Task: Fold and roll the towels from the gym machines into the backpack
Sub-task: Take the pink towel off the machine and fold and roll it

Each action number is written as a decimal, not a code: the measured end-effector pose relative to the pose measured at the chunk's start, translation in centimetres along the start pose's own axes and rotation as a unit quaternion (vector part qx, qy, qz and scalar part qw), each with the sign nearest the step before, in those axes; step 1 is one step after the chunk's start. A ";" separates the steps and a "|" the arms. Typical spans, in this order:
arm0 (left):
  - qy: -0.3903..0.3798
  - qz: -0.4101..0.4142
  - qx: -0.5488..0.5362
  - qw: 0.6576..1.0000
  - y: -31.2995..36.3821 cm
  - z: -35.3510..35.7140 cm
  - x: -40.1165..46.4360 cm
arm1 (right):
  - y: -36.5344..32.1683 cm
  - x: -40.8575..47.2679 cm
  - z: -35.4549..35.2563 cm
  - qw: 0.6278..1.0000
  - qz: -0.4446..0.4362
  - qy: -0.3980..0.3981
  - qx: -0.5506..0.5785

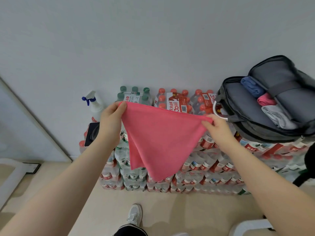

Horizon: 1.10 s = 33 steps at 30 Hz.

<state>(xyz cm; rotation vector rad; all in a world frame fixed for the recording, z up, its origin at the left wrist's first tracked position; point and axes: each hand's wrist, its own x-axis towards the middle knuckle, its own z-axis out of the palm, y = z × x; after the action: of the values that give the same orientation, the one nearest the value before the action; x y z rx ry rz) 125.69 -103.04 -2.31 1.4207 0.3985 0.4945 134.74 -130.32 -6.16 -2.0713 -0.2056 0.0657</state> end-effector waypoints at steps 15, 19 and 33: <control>0.020 -0.009 0.186 0.982 -0.5 1.9 14.9 | -2.6 14.5 1.4 0.987 -0.026 0.137 0.076; -0.005 -0.110 0.129 0.986 -1.7 3.4 21.3 | -2.5 20.6 3.4 0.985 0.048 0.141 0.089; -0.044 -0.114 0.250 0.961 -7.3 4.9 31.9 | -1.3 28.4 7.9 0.958 0.130 0.128 -0.221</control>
<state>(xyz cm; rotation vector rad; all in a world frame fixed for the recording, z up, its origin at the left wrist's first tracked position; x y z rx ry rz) 155.65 -90.16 -8.10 1.8470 0.6377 0.1427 161.49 -117.96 -7.79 -2.5171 0.2348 -0.0969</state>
